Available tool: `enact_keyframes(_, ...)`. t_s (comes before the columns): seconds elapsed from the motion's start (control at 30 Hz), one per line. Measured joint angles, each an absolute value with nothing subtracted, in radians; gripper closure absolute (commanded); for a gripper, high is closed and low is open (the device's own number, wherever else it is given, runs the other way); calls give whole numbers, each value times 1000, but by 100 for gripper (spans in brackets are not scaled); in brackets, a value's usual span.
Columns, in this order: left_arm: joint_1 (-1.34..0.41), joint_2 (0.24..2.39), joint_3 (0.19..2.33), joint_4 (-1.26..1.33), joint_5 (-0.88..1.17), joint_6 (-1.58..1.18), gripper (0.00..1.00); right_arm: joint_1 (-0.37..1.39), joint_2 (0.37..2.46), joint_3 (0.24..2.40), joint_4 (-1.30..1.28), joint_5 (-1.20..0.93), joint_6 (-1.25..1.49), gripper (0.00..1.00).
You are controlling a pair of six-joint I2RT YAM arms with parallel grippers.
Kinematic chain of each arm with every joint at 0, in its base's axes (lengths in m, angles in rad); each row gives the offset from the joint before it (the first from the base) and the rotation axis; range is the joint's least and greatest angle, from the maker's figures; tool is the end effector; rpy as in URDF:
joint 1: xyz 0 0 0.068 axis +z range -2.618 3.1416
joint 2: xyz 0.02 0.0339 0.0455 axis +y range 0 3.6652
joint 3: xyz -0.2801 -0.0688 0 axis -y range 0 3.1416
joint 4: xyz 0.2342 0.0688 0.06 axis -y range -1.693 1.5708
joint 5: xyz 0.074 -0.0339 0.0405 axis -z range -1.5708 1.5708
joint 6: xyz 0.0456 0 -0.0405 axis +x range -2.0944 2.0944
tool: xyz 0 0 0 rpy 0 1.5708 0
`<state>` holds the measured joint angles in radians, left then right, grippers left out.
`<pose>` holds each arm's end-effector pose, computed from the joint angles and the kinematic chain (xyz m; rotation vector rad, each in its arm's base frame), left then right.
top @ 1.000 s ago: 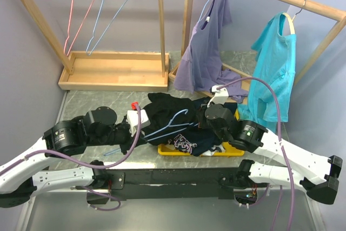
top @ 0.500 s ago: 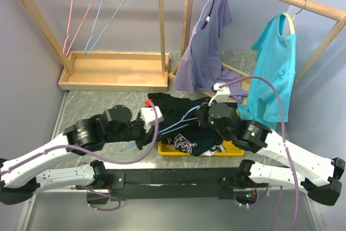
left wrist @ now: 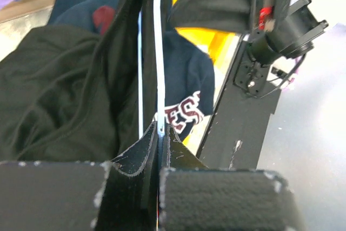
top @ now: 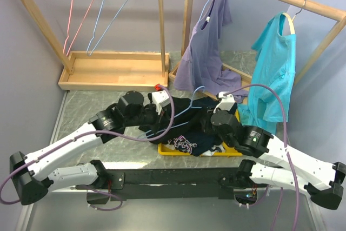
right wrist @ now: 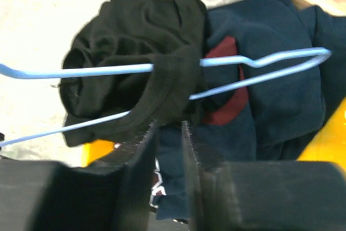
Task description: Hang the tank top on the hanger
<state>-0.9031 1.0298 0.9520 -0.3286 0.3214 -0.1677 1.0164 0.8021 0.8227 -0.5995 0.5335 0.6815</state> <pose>0.1259 -0.1829 0.3489 0.9581 1.8675 -0.9919 0.1003 0.1179 0.3177 -0.0433 2.0944 0.4674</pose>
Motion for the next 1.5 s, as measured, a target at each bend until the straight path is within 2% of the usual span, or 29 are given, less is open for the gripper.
enact_keyframes(0.1, -900, 1074, 951, -281, 358, -179, 99, 1016, 781, 792, -597, 527, 679, 49)
enact_keyframes(0.4, -894, 1132, 901, -201, 405, -207, 99, 1016, 678, 783, -503, 435, 572, 39)
enact_keyframes(0.9, -885, 1163, 886, -160, 433, -231, 99, 1016, 822, 811, -307, 435, 435, 36)
enact_keyframes(1.13, -887, 1163, 884, -160, 455, -231, 99, 1016, 875, 819, -234, 503, 425, 42)
enact_keyframes(1.4, -887, 1168, 881, -140, 455, -253, 99, 1016, 881, 783, -179, 527, 440, 57)
enact_keyframes(1.5, -887, 1184, 880, -126, 456, -279, 99, 1016, 888, 759, -174, 541, 448, 66)
